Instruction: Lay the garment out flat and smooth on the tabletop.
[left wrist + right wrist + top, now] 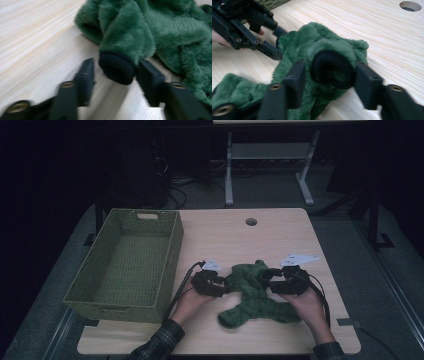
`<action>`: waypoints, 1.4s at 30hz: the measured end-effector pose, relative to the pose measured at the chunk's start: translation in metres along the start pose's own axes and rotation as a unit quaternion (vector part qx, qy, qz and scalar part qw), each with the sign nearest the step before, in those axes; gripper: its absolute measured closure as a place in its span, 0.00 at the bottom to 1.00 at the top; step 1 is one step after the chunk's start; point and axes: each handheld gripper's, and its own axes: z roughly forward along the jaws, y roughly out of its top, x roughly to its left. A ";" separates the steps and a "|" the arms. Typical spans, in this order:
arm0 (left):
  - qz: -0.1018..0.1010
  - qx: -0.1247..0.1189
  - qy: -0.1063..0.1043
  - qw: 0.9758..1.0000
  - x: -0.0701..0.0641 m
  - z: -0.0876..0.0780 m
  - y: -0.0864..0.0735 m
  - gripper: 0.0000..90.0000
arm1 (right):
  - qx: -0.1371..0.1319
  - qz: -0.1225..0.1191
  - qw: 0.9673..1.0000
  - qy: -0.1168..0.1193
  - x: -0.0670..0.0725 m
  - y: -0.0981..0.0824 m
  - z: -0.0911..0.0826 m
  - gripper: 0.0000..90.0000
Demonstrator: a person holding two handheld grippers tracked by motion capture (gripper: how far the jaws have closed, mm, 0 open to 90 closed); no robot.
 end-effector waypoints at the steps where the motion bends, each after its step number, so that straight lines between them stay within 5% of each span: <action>1: 0.005 0.004 -0.003 1.000 0.000 0.001 0.000 0.66 | 0.001 0.001 1.000 0.000 -0.001 0.000 0.002 0.65; 2: 0.005 0.004 -0.005 1.000 0.000 0.002 0.001 0.66 | 0.001 0.001 1.000 0.000 -0.001 0.000 0.002 0.65; 3: 0.007 0.000 -0.010 1.000 0.000 0.001 0.003 0.80 | 0.002 -0.003 1.000 0.003 -0.004 -0.001 0.003 0.79; 5: 0.015 0.000 -0.004 1.000 -0.002 -0.001 0.007 0.87 | -0.003 0.000 1.000 0.006 -0.005 -0.001 0.001 0.89; 10: 0.022 -0.019 0.010 1.000 -0.002 -0.014 0.015 0.90 | -0.014 -0.015 1.000 -0.002 -0.016 -0.003 -0.018 0.93; 15: 0.032 -0.045 0.024 0.998 -0.003 -0.028 0.023 0.90 | -0.012 -0.006 1.000 -0.009 -0.037 -0.009 -0.032 0.94; 18: 0.040 -0.039 0.028 0.998 -0.008 -0.024 0.026 0.91 | 0.005 0.006 1.000 -0.008 -0.050 -0.018 -0.029 0.95; 24: 0.041 0.004 0.024 0.999 -0.005 0.002 0.019 0.91 | 0.068 0.047 0.997 0.007 -0.071 -0.045 -0.004 0.95; 30: 0.035 0.014 0.018 0.999 -0.003 0.008 0.016 0.90 | 0.082 0.063 0.995 0.012 -0.073 -0.052 0.000 0.94; 37: 0.035 -0.012 0.013 0.999 -0.007 -0.012 0.026 0.70 | 0.068 0.065 0.995 0.021 -0.072 -0.047 -0.011 0.69; 42: 0.032 -0.042 0.017 0.998 -0.005 -0.033 0.042 0.63 | 0.028 0.057 0.998 0.022 -0.073 -0.033 -0.029 0.66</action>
